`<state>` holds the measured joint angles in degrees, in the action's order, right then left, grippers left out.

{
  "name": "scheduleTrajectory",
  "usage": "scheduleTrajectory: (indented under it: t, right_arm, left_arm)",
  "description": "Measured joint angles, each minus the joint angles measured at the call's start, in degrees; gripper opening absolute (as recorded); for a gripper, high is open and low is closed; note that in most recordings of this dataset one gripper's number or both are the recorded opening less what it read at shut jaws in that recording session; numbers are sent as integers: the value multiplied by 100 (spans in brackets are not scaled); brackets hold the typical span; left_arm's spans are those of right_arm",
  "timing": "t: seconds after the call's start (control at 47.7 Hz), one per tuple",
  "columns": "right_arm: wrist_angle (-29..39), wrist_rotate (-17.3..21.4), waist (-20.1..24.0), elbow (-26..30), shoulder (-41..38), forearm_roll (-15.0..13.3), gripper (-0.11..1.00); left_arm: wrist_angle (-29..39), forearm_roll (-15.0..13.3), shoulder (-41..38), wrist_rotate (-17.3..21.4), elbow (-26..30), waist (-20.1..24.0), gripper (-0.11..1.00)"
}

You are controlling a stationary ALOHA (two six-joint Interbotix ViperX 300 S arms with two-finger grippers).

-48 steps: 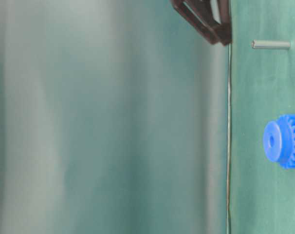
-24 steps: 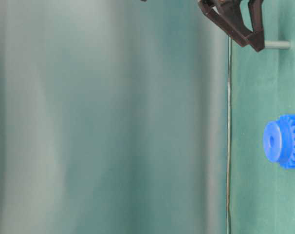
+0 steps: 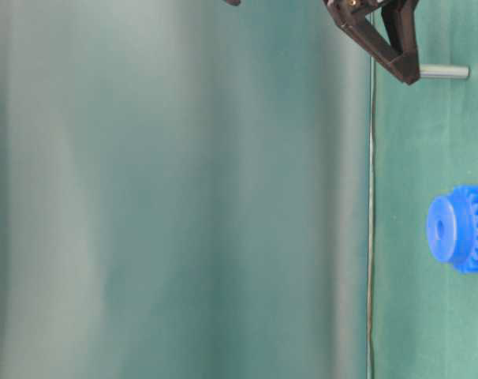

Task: Insert the shaft placed at a random location into the center hole of the small gear at another random location.
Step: 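Close the right gripper on the silver shaft and lift it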

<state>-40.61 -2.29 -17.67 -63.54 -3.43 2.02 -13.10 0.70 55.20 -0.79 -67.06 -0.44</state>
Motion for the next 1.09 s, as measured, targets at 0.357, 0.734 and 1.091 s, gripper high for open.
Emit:
scheduleTrajectory:
  t: [0.357,0.734,1.091]
  right_arm:
    - [53,0,0,44,0,-35,13]
    - [1424,0,9,264,1002,-44,13]
    - [1767,-9,35,299,1556,-53,13]
  left_arm:
    - [35,0,0,0,0,-9,0]
    - [35,0,0,0,0,-9,0]
    - [79,0,0,0,0,0,0]
